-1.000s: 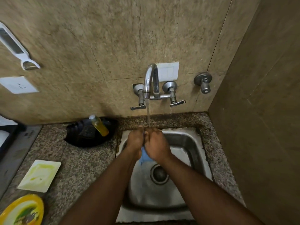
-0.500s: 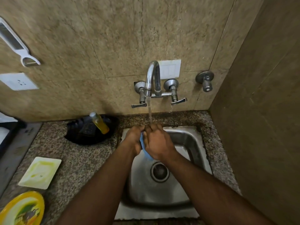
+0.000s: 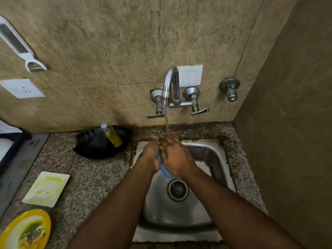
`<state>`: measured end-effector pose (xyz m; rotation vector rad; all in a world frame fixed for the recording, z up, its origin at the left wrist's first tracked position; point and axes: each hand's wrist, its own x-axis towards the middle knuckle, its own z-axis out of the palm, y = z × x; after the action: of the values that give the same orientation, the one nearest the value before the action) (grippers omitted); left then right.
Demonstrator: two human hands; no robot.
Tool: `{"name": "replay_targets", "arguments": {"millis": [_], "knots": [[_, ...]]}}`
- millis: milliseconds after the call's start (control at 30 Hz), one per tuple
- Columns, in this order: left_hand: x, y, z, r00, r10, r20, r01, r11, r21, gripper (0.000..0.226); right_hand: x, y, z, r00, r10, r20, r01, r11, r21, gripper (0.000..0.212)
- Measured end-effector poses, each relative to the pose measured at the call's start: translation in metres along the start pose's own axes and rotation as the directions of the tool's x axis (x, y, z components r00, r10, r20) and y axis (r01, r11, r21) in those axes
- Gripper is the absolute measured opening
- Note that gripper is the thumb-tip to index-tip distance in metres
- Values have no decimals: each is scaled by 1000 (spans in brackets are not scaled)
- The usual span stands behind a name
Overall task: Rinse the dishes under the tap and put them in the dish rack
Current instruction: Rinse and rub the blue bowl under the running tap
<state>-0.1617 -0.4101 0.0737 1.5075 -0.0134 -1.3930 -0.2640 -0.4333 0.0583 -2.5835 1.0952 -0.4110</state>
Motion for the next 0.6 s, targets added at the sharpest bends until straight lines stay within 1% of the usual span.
{"name": "replay_targets", "arguments": {"millis": [67, 100, 133, 200, 233, 267, 300, 333, 400, 433, 467, 500, 533, 567, 600], "knots": [[0, -2, 5, 986, 158, -57, -150, 980, 128, 43, 8, 3, 4, 981, 192, -29, -185, 969, 166, 43], [1, -8, 5, 970, 237, -56, -224, 959, 175, 43, 14, 5, 3, 961, 276, -14, -265, 936, 231, 44], [3, -14, 4, 956, 292, -37, -278, 937, 211, 45, 22, 7, -2, 942, 334, 40, -333, 904, 269, 45], [0, -26, 1, 943, 334, -4, -322, 914, 247, 49, 33, 14, -14, 889, 394, 232, -447, 856, 259, 40], [-1, -30, -1, 942, 337, 8, -328, 912, 247, 51, 35, 17, -18, 872, 399, 283, -466, 852, 238, 39], [-1, -32, -1, 948, 318, 26, -316, 922, 223, 51, 35, 18, -21, 876, 391, 284, -455, 864, 214, 38], [-1, -31, -2, 962, 271, 40, -274, 947, 169, 51, 32, 15, -23, 897, 375, 236, -420, 887, 189, 38], [1, -27, -2, 979, 197, 47, -201, 975, 92, 51, 27, 10, -23, 929, 334, 160, -357, 922, 150, 38], [4, -13, -3, 995, 88, 39, -88, 996, -5, 53, 13, -3, -18, 986, 158, 54, -160, 987, 30, 37], [9, -9, -3, 998, 63, 21, -63, 998, -2, 52, 8, -5, -14, 996, 75, 39, -75, 997, 4, 36], [11, -6, -2, 998, 64, -26, -64, 998, 5, 48, 6, -5, -9, 999, 30, 28, -31, 999, 32, 34], [14, -7, -2, 994, 88, -61, -87, 996, 10, 44, 6, -3, -7, 998, 60, 28, -63, 990, 123, 32], [10, -6, -1, 990, 117, -77, -119, 993, -12, 41, 9, 0, -4, 990, 135, 32, -139, 960, 245, 29], [7, -7, -1, 988, 138, -67, -140, 990, -27, 40, 14, 4, -4, 967, 242, 79, -254, 895, 368, 27], [-1, -8, -1, 990, 133, -36, -135, 990, -47, 41, 20, 7, -6, 929, 333, 163, -369, 781, 504, 24]]}}
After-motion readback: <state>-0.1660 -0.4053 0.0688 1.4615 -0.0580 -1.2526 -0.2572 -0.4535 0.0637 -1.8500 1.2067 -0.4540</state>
